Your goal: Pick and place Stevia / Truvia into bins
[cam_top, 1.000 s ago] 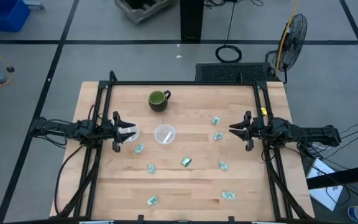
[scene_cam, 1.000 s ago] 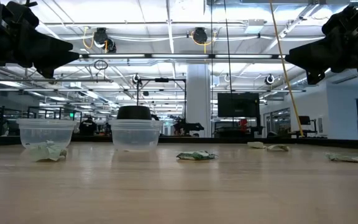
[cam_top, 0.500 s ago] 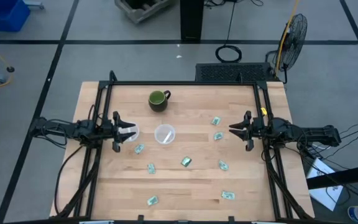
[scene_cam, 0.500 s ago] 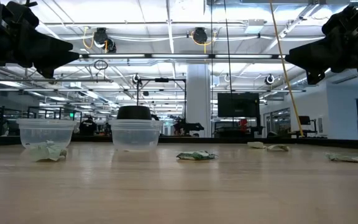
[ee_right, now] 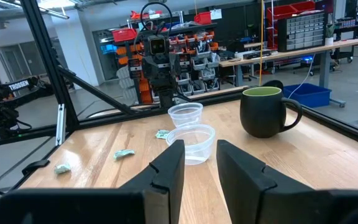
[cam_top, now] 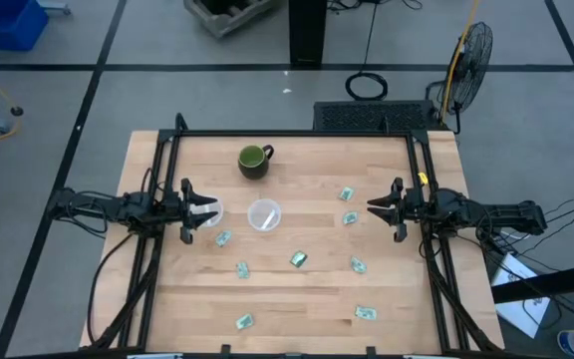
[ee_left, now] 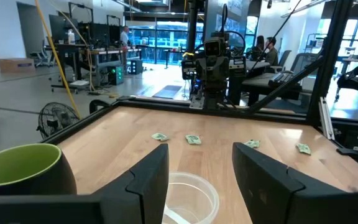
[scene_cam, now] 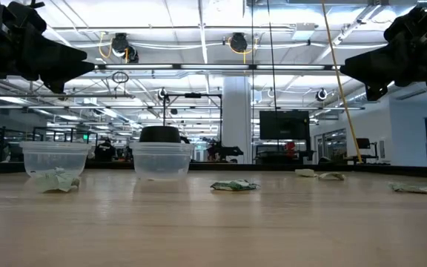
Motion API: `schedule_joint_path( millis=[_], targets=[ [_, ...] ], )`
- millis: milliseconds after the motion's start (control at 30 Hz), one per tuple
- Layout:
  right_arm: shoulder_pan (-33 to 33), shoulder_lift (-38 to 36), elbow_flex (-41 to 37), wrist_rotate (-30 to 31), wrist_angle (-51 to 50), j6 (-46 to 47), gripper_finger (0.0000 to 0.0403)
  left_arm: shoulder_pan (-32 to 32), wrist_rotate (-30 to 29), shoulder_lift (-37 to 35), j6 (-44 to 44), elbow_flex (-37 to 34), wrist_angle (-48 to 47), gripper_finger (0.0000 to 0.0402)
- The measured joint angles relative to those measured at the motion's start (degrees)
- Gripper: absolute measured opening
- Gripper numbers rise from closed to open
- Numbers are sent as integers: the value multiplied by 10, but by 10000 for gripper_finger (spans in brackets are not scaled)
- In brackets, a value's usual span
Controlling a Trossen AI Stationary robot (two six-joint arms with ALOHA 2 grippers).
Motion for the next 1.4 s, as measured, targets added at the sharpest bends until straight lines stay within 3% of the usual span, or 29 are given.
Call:
schedule_joint_path(
  millis=[767,1033,1133,1267,1400],
  targets=[
    [0,0,0,1,70,5,86,0,0,0,-8,0,32,184],
    [0,0,0,1,175,-26,86,0,0,0,-119,0,40,184],
    [0,0,0,1,179,-44,86,0,0,0,-185,0,40,184],
    [0,0,0,3,172,-80,86,0,1,0,-211,0,39,184],
    [0,0,0,63,163,-135,86,0,-20,0,-209,0,39,184]
  ],
)
